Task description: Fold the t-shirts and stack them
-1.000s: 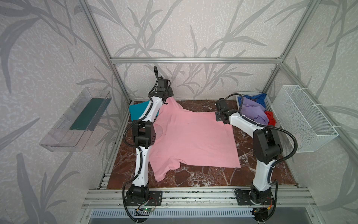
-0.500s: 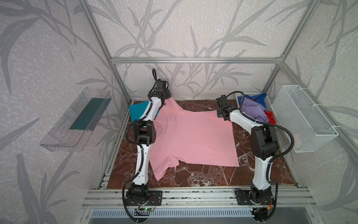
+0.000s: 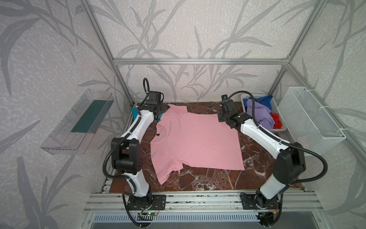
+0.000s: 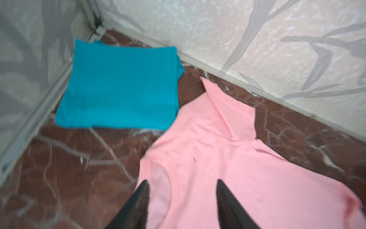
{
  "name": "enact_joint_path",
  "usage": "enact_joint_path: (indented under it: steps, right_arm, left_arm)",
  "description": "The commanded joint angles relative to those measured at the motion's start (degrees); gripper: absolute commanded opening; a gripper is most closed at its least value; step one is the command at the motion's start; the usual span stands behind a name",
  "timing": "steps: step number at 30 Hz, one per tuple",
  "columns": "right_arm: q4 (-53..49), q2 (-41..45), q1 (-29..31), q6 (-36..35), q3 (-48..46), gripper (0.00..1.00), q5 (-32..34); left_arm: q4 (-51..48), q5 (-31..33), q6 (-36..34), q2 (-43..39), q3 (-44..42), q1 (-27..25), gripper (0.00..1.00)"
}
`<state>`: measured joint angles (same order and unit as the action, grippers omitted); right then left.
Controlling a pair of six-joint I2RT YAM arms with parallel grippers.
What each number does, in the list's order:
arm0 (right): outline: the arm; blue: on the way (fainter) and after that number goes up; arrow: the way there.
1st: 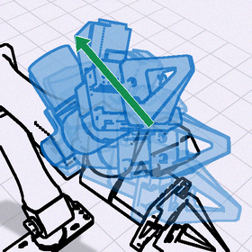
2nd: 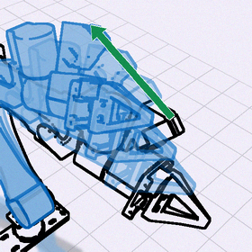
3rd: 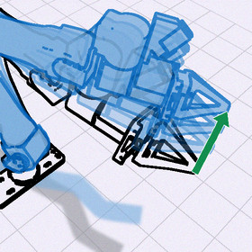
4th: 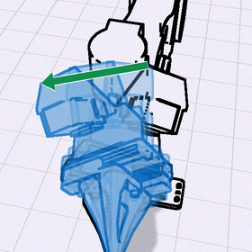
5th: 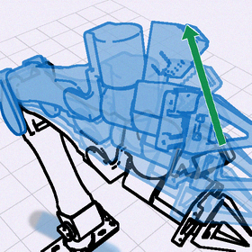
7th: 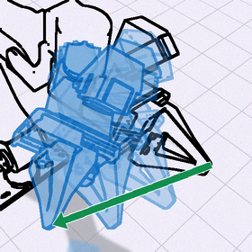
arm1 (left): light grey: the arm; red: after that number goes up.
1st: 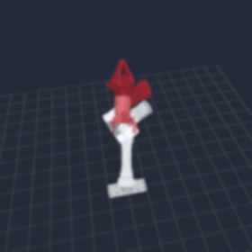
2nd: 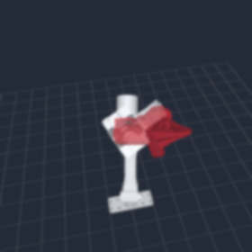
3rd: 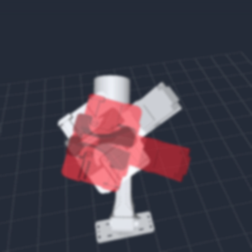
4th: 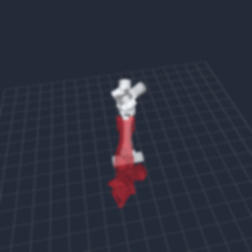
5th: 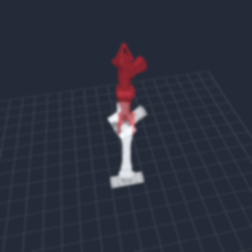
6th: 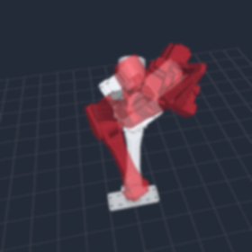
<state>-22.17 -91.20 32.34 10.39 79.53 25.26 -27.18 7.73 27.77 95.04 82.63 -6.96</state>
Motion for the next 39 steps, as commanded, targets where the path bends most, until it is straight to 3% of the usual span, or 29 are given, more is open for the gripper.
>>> enact_joint_path:
  steps: [1,4,9,15,20,24,33,37,39]
  right_arm:
    - [-4.6,7.5,6.1,-0.4,-8.0,0.28,-1.7]
    - [-7.8,14.8,13.9,2.4,-16.0,0.12,-3.3]
    - [-11.6,24.6,22.4,13.7,-30.3,0.09,-9.5]
    - [-19.9,33.3,22.2,23.4,-40.2,0.10,-8.0]
    - [-21.8,35.8,13.3,22.6,-41.9,0.10,-14.1]
    - [-20.8,36.3,9.4,21.4,-42.1,0.10,-16.4]
    - [-20.5,32.1,8.2,18.9,-39.4,0.10,-17.4]
    - [-20.8,31.7,7.5,19.3,-38.6,0.10,-17.7]
    - [-20.6,32.1,7.0,20.1,-39.1,0.11,-17.8]
  left_arm:
    - [2.1,2.1,6.2,-9.0,-13.0,-2.7,0.18]
    - [1.4,0.9,12.7,-17.4,-23.5,-4.9,0.10]
    - [-6.3,4.7,14.4,-23.5,-27.5,-17.6,0.13]
    - [-13.7,6.6,18.4,-24.3,-29.6,-34.6,0.37]
    - [-15.9,8.2,23.0,-16.1,-31.2,-44.5,0.47]
    - [-16.9,10.5,25.1,-8.4,-30.0,-48.1,0.57]
    - [-21.7,13.6,29.2,-1.7,-30.2,-48.5,0.79]
    - [-19.7,12.1,29.3,-1.0,-32.2,-48.5,0.79]
    - [-18.8,11.5,29.3,-0.8,-33.1,-48.3,0.66]
